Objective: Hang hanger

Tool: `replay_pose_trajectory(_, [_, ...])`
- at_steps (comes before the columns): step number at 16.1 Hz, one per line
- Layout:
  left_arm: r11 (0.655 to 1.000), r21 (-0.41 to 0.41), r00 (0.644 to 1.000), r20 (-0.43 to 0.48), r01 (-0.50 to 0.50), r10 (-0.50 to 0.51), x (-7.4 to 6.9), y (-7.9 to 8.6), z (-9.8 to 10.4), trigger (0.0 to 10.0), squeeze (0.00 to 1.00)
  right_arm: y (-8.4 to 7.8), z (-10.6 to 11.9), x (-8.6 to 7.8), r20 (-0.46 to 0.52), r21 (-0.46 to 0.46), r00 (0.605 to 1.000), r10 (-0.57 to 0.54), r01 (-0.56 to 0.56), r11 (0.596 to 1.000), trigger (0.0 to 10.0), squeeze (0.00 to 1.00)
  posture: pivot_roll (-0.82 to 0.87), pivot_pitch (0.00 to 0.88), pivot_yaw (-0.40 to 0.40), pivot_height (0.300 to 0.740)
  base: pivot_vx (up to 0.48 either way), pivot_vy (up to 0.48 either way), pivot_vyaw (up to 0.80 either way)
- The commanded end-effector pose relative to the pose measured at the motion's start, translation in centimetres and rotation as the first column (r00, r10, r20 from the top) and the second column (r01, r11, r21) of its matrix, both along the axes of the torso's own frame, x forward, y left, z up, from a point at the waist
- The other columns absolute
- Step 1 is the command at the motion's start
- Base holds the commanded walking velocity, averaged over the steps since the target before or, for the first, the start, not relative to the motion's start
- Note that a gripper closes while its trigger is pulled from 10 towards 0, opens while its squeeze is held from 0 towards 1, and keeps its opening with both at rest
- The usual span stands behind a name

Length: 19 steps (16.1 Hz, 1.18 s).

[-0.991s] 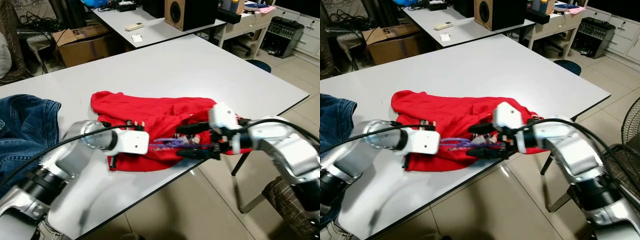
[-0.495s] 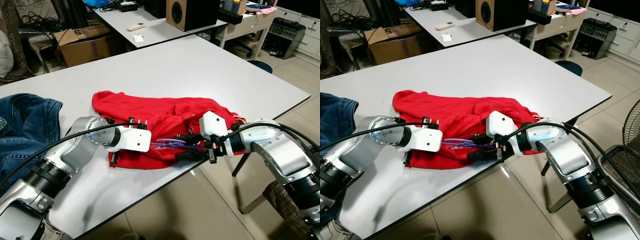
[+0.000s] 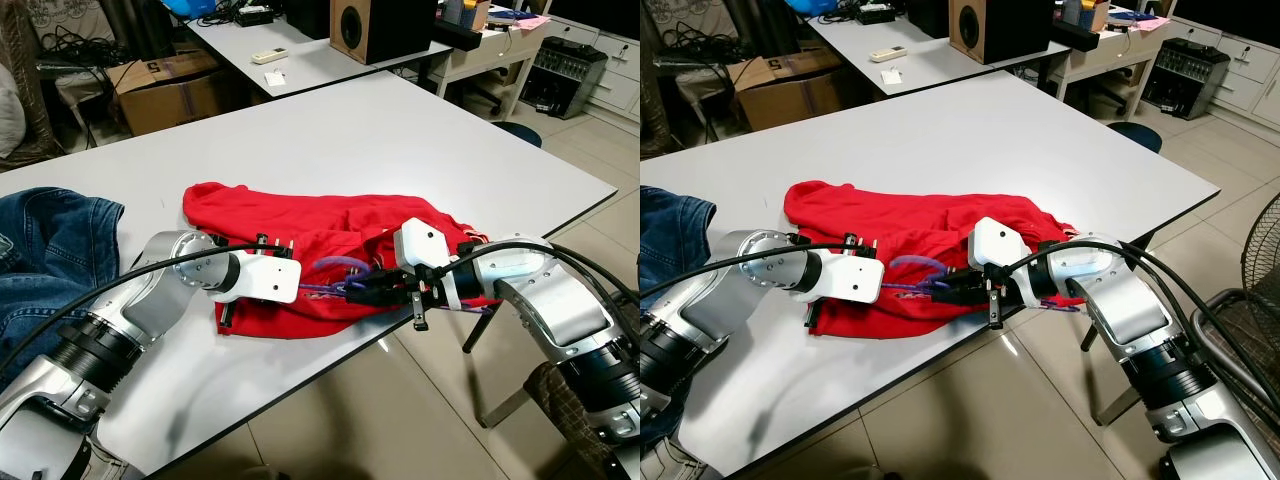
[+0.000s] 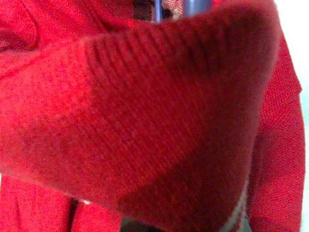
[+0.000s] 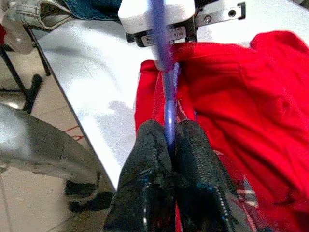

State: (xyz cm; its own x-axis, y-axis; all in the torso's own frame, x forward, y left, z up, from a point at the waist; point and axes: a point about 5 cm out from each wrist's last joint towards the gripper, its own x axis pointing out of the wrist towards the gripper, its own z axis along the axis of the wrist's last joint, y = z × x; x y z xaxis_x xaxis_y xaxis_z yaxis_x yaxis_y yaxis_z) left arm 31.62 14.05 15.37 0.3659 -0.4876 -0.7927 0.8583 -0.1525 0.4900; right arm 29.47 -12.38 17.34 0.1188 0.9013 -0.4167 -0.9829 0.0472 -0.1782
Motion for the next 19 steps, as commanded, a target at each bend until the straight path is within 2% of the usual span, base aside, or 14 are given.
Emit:
replay_pose_trajectory(1, [0.998, -0.056, 1.000, 0.021, 0.016, -0.015, 0.3, -0.6, 0.9, 0.0, 0.00, 0.1, -0.1, 0.0, 0.011, 0.014, 1.000, -0.003, 0.002, 1.000, 0.0, 0.00, 0.00, 0.004, 0.037, 0.740, 0.000, 0.000, 0.00])
replay_pose_trajectory(2, [0.989, -0.150, 1.000, 0.018, 0.007, -0.004, 0.5, -0.9, 1.3, 0.0, 0.00, 0.0, -0.1, 0.0, 0.024, 0.027, 0.999, -0.025, 0.024, 0.999, 0.0, 0.00, 0.00, 0.004, 0.039, 0.740, 0.000, 0.000, 0.00])
replay_pose_trajectory(3, [0.982, -0.191, 1.000, 0.019, 0.006, -0.002, 0.6, -1.1, 1.6, 0.0, 0.00, -0.1, -0.1, 0.1, 0.027, 0.035, 0.999, -0.034, 0.033, 0.999, 0.0, 0.00, 0.00, 0.005, 0.041, 0.740, 0.000, 0.000, 0.00])
replay_pose_trajectory(4, [0.970, -0.242, 1.000, 0.019, 0.006, -0.001, 0.7, -1.3, 1.9, 10.0, 0.00, -0.1, -0.1, 0.2, 0.037, 0.047, 0.998, -0.052, 0.050, 0.998, 0.0, 0.00, 0.00, 0.004, 0.043, 0.740, 0.000, 0.000, 0.00])
replay_pose_trajectory(7, [0.932, -0.362, 1.000, 0.007, -0.006, 0.009, 0.9, -1.8, 2.9, 10.0, 0.00, 0.0, 0.1, 0.6, 0.068, 0.081, 0.993, -0.095, 0.089, 0.993, 0.0, 0.00, 0.00, 0.005, 0.049, 0.740, 0.000, 0.000, 0.00])
replay_pose_trajectory(8, [0.921, -0.389, 1.000, -0.005, -0.010, 0.009, 0.9, -1.8, 3.2, 10.0, 1.00, 0.0, 0.1, 0.7, 0.073, 0.089, 0.992, -0.101, 0.095, 0.992, 0.0, 0.00, 0.00, 0.005, 0.049, 0.740, 0.000, 0.000, 0.00])
replay_pose_trajectory(9, [0.921, -0.390, 1.000, -0.016, -0.005, -0.002, 0.8, -1.6, 3.3, 10.0, 1.00, 0.0, 0.1, 0.7, 0.075, 0.095, 0.992, -0.106, 0.099, 0.991, 0.0, 0.00, 0.00, 0.005, 0.048, 0.740, 0.000, 0.000, 0.00])
replay_pose_trajectory(10, [0.923, -0.386, 1.000, 0.005, 0.009, -0.007, 0.7, -1.6, 3.3, 10.0, 0.91, 0.1, 0.2, 0.8, 0.077, 0.098, 0.991, -0.109, 0.102, 0.990, 0.0, 0.00, 0.00, 0.005, 0.047, 0.740, 0.000, 0.000, 0.00])
replay_pose_trajectory(11, [0.922, -0.387, 1.000, 0.012, 0.014, -0.010, 0.7, -1.5, 3.3, 10.0, 0.13, 0.1, 0.2, 0.9, 0.080, 0.102, 0.991, -0.112, 0.104, 0.989, 0.0, 0.00, 0.00, 0.005, 0.047, 0.740, 0.000, 0.000, 0.00])
replay_pose_trajectory(12, [0.922, -0.387, 1.000, 0.012, 0.015, -0.011, 0.7, -1.5, 3.3, 10.0, 0.00, 0.1, 0.1, 0.9, 0.081, 0.103, 0.990, -0.113, 0.104, 0.989, 0.0, 0.00, 0.00, 0.005, 0.047, 0.740, 0.000, 0.000, 0.00])
replay_pose_trajectory(14, [0.911, -0.411, 0.999, -0.006, 0.037, -0.043, 0.2, -1.8, 3.5, 10.0, 0.00, 0.1, 0.1, 0.9, 0.084, 0.104, 0.990, -0.114, 0.106, 0.989, 0.0, 0.00, 0.01, 0.003, 0.046, 0.740, 0.000, 0.000, 0.00])
replay_pose_trajectory(18, [0.910, -0.414, 0.999, -0.022, 0.030, -0.042, 0.2, -1.5, 3.4, 10.0, 0.00, 0.1, 0.1, 1.0, 0.086, 0.105, 0.990, -0.116, 0.106, 0.989, 0.0, 0.00, 0.00, 0.002, 0.047, 0.740, 0.000, 0.000, 0.00])
replay_pose_trajectory(19, [0.900, -0.434, 0.997, -0.045, 0.029, -0.054, 0.1, -1.5, 3.4, 1.9, 0.00, 0.0, 0.1, 1.0, 0.086, 0.106, 0.990, -0.115, 0.106, 0.989, 0.0, 0.00, 0.00, 0.002, 0.047, 0.740, 0.000, 0.000, 0.00])
